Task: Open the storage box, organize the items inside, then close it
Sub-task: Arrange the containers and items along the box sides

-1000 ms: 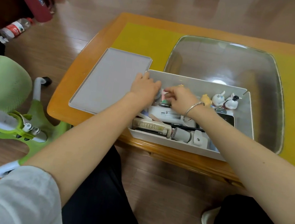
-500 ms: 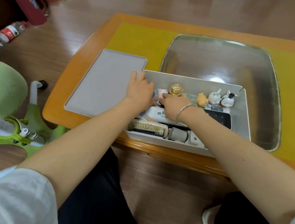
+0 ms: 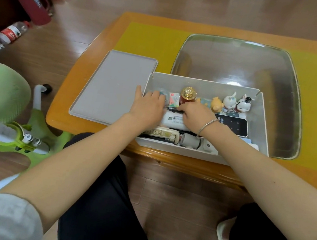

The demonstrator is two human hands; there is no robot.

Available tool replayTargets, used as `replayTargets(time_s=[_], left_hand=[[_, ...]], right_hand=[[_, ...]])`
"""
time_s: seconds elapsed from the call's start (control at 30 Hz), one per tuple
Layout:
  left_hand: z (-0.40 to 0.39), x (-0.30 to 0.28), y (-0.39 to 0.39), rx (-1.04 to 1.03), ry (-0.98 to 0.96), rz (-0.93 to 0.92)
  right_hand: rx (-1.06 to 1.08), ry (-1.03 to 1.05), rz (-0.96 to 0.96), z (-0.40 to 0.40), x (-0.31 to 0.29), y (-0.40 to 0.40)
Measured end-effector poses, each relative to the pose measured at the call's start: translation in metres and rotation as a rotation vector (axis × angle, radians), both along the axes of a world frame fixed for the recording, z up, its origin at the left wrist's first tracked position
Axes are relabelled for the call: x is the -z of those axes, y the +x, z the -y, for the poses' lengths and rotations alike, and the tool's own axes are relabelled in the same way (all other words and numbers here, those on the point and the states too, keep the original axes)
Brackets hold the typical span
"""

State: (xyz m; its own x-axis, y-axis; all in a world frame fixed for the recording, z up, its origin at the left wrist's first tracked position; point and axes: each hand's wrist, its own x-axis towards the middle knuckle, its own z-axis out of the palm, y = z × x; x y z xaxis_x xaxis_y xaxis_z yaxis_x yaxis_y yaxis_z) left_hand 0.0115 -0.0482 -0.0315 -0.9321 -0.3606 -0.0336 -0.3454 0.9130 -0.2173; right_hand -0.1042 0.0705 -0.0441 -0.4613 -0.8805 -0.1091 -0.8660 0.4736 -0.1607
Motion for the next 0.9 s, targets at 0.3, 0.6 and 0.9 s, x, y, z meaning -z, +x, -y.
replayTargets(time_s=[0.3,0.6,0.9], left_hand=[[-0.009,0.007,0.010,-0.016,-0.012,0.155],[-0.008,0.008,0.011,-0.002,-0.044,0.119],[-0.014,0.007,0.016,0.001,-0.026,0.103]], right_hand=[[-0.001,-0.004,0.052,0.005,0.001,0.003],[0.002,0.010,0.088,0.002,-0.001,0.003],[0.087,-0.104,0.140,-0.031,-0.008,-0.004]])
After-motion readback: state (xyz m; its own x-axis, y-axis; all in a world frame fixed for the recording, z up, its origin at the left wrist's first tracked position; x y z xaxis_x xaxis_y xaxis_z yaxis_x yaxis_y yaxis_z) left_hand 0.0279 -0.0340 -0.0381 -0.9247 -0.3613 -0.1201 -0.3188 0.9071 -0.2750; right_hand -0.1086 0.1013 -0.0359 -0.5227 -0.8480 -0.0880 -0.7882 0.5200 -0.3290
